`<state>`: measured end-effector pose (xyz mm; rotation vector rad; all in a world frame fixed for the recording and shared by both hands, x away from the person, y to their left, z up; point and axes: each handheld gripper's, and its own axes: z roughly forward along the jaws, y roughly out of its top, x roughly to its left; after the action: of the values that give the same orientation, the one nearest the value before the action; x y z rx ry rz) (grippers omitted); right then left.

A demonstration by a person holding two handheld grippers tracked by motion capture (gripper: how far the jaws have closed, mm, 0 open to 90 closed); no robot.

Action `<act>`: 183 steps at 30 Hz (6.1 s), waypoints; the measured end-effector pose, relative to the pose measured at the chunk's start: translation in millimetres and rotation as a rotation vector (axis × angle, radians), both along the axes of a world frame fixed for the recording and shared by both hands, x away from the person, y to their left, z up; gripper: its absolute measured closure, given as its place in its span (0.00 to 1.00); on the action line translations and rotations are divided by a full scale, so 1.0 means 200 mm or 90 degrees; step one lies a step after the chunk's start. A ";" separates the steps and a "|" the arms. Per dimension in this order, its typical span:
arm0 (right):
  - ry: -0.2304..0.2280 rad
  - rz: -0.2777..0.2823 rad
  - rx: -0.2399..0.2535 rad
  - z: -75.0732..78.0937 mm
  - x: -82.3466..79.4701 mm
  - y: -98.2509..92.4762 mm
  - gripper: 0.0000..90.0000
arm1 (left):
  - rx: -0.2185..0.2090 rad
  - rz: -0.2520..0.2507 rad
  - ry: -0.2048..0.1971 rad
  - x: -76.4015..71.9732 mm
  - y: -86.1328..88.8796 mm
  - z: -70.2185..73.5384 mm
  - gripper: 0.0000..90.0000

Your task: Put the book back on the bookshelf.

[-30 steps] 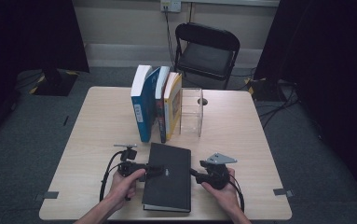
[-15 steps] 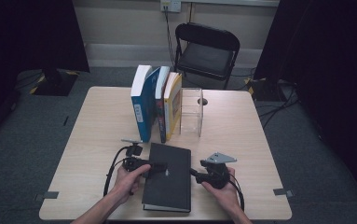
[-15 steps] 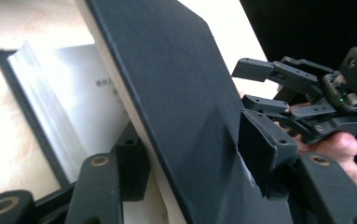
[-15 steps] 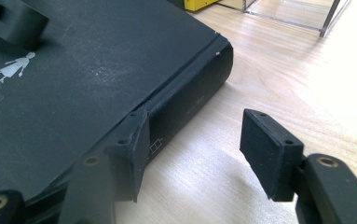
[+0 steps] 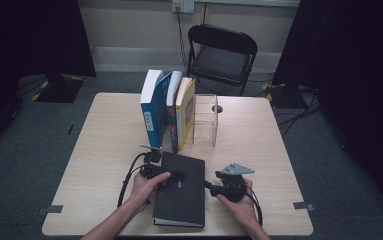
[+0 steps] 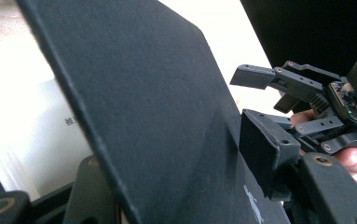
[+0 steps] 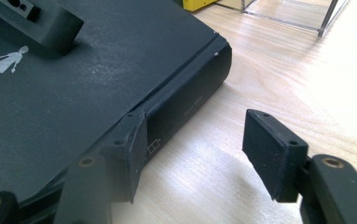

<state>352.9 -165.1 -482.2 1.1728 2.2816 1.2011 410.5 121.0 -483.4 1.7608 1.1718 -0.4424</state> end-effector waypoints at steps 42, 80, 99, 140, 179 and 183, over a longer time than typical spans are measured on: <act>0.140 0.125 0.162 0.02 -0.02 0.01 0.11 | 0.022 -0.025 -0.188 -0.17 -0.02 0.18 0.62; 0.070 0.205 0.163 0.20 -0.05 0.02 0.25 | -0.015 -0.087 -0.378 -0.30 -0.04 0.36 0.62; -0.035 0.224 0.149 0.30 -0.15 -0.03 0.41 | 0.033 -0.109 -0.464 -0.44 -0.01 0.37 0.54; -0.026 0.267 0.153 0.27 -0.18 0.12 0.39 | 0.152 -0.093 -0.421 -0.48 0.10 0.20 0.34; -0.103 0.165 0.149 0.34 -0.17 0.01 0.49 | 0.301 -0.027 -0.297 -0.26 0.20 0.02 0.24; -0.110 0.167 0.160 0.36 -0.17 0.04 0.42 | 0.340 -0.014 -0.281 -0.24 0.19 -0.01 0.25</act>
<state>318.1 -156.3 -410.5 0.8225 2.2530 1.6564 362.1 160.0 -485.2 2.1778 1.0010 0.2732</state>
